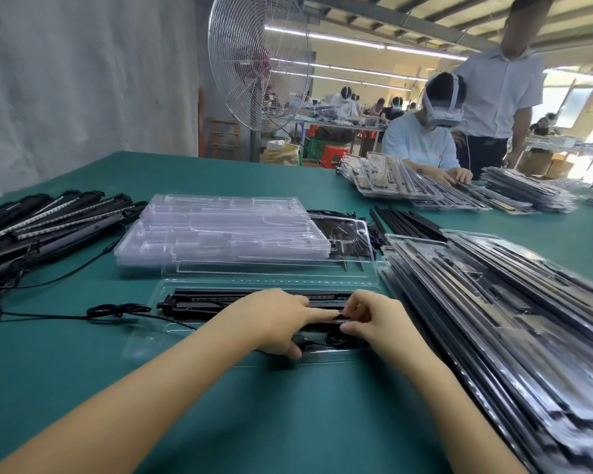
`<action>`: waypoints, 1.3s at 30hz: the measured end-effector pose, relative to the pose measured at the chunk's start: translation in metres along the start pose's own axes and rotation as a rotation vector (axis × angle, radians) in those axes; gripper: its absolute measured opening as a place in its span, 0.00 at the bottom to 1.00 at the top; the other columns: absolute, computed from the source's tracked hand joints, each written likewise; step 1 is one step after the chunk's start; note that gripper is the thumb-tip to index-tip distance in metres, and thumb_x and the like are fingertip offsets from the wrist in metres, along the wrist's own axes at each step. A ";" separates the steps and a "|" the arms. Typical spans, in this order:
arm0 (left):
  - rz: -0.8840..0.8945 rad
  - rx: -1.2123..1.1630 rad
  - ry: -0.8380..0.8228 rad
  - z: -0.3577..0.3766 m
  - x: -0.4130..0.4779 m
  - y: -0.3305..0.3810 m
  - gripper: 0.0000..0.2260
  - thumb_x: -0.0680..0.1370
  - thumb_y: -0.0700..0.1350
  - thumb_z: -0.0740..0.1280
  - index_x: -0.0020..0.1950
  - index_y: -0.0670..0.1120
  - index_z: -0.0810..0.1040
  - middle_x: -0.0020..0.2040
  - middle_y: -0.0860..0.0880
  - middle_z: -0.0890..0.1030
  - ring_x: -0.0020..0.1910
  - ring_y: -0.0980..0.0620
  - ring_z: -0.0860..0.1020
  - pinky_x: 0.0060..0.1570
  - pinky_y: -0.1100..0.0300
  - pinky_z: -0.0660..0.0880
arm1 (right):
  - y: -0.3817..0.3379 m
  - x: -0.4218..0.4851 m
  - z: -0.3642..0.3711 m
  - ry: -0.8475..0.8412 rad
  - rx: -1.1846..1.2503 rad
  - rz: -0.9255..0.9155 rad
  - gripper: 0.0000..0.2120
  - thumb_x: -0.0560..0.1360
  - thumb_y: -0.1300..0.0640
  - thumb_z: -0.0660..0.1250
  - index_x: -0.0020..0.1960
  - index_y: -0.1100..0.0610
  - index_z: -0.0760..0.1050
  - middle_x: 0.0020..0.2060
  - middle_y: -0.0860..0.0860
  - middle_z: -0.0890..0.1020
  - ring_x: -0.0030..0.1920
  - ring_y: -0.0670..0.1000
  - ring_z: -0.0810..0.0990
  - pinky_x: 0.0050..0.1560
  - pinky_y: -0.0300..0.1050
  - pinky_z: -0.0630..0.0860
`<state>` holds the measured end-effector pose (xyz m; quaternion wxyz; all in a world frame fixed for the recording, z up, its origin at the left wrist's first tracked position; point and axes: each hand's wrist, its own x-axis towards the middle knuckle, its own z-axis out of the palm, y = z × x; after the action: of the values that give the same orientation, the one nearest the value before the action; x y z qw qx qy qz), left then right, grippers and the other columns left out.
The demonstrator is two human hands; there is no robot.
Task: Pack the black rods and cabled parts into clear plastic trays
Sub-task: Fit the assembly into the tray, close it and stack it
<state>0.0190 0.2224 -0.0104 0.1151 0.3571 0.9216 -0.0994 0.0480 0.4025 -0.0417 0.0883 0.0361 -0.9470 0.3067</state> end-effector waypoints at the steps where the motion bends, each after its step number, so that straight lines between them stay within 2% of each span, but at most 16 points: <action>1: 0.007 0.000 0.003 0.000 -0.001 0.001 0.34 0.78 0.53 0.65 0.75 0.66 0.47 0.64 0.50 0.69 0.54 0.45 0.73 0.45 0.55 0.67 | 0.000 0.000 0.001 -0.006 -0.004 0.019 0.12 0.66 0.62 0.76 0.33 0.51 0.74 0.30 0.45 0.76 0.33 0.45 0.74 0.34 0.29 0.67; 4: 0.018 0.003 0.011 0.002 -0.003 0.006 0.31 0.79 0.51 0.63 0.72 0.71 0.47 0.59 0.47 0.69 0.44 0.47 0.69 0.42 0.54 0.67 | -0.002 -0.002 -0.001 -0.052 0.011 0.059 0.14 0.64 0.61 0.77 0.28 0.49 0.73 0.27 0.43 0.76 0.31 0.38 0.72 0.33 0.28 0.68; 6: 0.017 0.023 0.002 0.001 -0.003 0.010 0.30 0.80 0.50 0.61 0.72 0.71 0.48 0.57 0.45 0.69 0.42 0.48 0.67 0.41 0.53 0.67 | -0.003 -0.004 0.000 -0.047 -0.028 0.028 0.12 0.65 0.61 0.75 0.31 0.50 0.74 0.32 0.43 0.75 0.36 0.42 0.74 0.36 0.29 0.67; 8: 0.014 0.041 -0.012 -0.001 -0.003 0.013 0.29 0.80 0.50 0.61 0.73 0.70 0.49 0.58 0.44 0.68 0.43 0.47 0.67 0.40 0.53 0.66 | -0.005 -0.007 0.003 -0.057 -0.167 -0.033 0.06 0.70 0.61 0.71 0.39 0.52 0.77 0.38 0.47 0.76 0.45 0.49 0.75 0.44 0.36 0.68; 9: 0.013 0.052 -0.016 -0.002 -0.003 0.014 0.28 0.80 0.50 0.60 0.73 0.69 0.50 0.59 0.44 0.68 0.45 0.46 0.68 0.40 0.54 0.65 | -0.006 -0.010 0.004 -0.068 -0.227 -0.059 0.06 0.72 0.63 0.68 0.46 0.53 0.79 0.42 0.49 0.78 0.50 0.51 0.75 0.49 0.39 0.69; 11: 0.007 0.085 -0.013 -0.002 -0.002 0.018 0.26 0.81 0.48 0.59 0.74 0.67 0.53 0.62 0.42 0.67 0.51 0.44 0.71 0.42 0.54 0.65 | -0.001 -0.014 -0.001 -0.087 -0.217 -0.041 0.17 0.74 0.67 0.64 0.58 0.52 0.79 0.50 0.49 0.82 0.55 0.50 0.76 0.56 0.38 0.70; 12: 0.001 0.095 -0.012 -0.001 -0.001 0.020 0.25 0.82 0.46 0.57 0.74 0.67 0.54 0.64 0.42 0.66 0.53 0.43 0.71 0.43 0.54 0.66 | 0.003 -0.015 -0.006 -0.104 -0.167 -0.013 0.19 0.74 0.68 0.64 0.60 0.51 0.78 0.52 0.48 0.83 0.56 0.47 0.77 0.57 0.34 0.69; 14: -0.013 0.097 -0.015 0.001 0.000 0.023 0.25 0.82 0.43 0.55 0.74 0.67 0.54 0.66 0.41 0.65 0.57 0.42 0.71 0.44 0.54 0.65 | 0.010 -0.019 -0.016 -0.151 -0.098 0.040 0.18 0.73 0.67 0.67 0.59 0.53 0.79 0.53 0.47 0.83 0.55 0.43 0.79 0.55 0.27 0.67; 18: -0.049 0.058 -0.027 -0.001 0.000 0.026 0.27 0.82 0.40 0.54 0.73 0.68 0.55 0.67 0.42 0.64 0.56 0.45 0.70 0.40 0.57 0.63 | 0.018 -0.021 -0.019 -0.036 -0.007 0.166 0.14 0.69 0.64 0.73 0.54 0.56 0.82 0.46 0.49 0.84 0.45 0.42 0.80 0.52 0.31 0.72; 22: -0.055 0.039 -0.042 -0.002 -0.002 0.027 0.27 0.82 0.39 0.54 0.73 0.68 0.56 0.69 0.43 0.62 0.59 0.44 0.70 0.40 0.56 0.63 | 0.013 -0.013 -0.018 -0.009 -0.172 0.263 0.11 0.68 0.57 0.76 0.50 0.56 0.82 0.47 0.53 0.80 0.49 0.49 0.78 0.43 0.35 0.69; 25: -0.056 0.028 -0.051 -0.003 -0.003 0.025 0.28 0.82 0.39 0.54 0.73 0.68 0.56 0.70 0.42 0.62 0.57 0.45 0.70 0.41 0.55 0.64 | 0.012 -0.010 -0.019 -0.056 -0.196 0.271 0.07 0.70 0.60 0.73 0.48 0.57 0.83 0.44 0.53 0.83 0.46 0.49 0.80 0.34 0.30 0.66; 28: -0.051 0.026 -0.053 -0.002 -0.002 0.025 0.28 0.82 0.39 0.54 0.73 0.68 0.56 0.68 0.43 0.63 0.48 0.48 0.65 0.37 0.56 0.65 | 0.014 -0.008 -0.024 -0.065 -0.246 0.242 0.08 0.71 0.63 0.71 0.49 0.56 0.83 0.45 0.53 0.84 0.46 0.47 0.80 0.40 0.30 0.66; 30: -0.049 0.030 -0.049 -0.002 -0.001 0.025 0.28 0.82 0.39 0.54 0.73 0.68 0.55 0.67 0.43 0.63 0.46 0.48 0.64 0.34 0.57 0.63 | 0.011 -0.007 -0.023 -0.092 -0.297 0.230 0.12 0.73 0.64 0.68 0.54 0.55 0.82 0.49 0.54 0.83 0.46 0.49 0.79 0.43 0.33 0.69; 33: -0.040 0.052 -0.039 0.000 0.001 0.025 0.29 0.82 0.39 0.54 0.73 0.68 0.55 0.67 0.43 0.64 0.46 0.48 0.64 0.40 0.55 0.65 | 0.008 -0.009 -0.011 -0.161 -0.528 0.165 0.18 0.74 0.67 0.60 0.60 0.54 0.79 0.56 0.54 0.79 0.56 0.54 0.77 0.55 0.43 0.74; 36: -0.042 0.073 -0.037 0.000 0.002 0.025 0.29 0.81 0.39 0.55 0.73 0.68 0.54 0.66 0.43 0.64 0.46 0.48 0.63 0.41 0.55 0.65 | 0.007 -0.017 -0.005 -0.071 -0.573 0.054 0.13 0.75 0.60 0.58 0.54 0.56 0.79 0.51 0.54 0.80 0.54 0.55 0.76 0.52 0.47 0.75; 39: -0.047 0.083 -0.038 0.000 0.000 0.026 0.29 0.81 0.39 0.55 0.73 0.68 0.53 0.65 0.43 0.63 0.42 0.48 0.64 0.35 0.56 0.65 | -0.002 -0.016 -0.006 -0.139 -0.597 0.021 0.12 0.76 0.49 0.62 0.53 0.52 0.80 0.49 0.53 0.82 0.52 0.56 0.78 0.46 0.44 0.74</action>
<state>0.0368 0.2417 -0.0130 0.1155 0.3377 0.9225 -0.1468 0.0652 0.4049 -0.0388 0.0268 0.0197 -0.9994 0.0126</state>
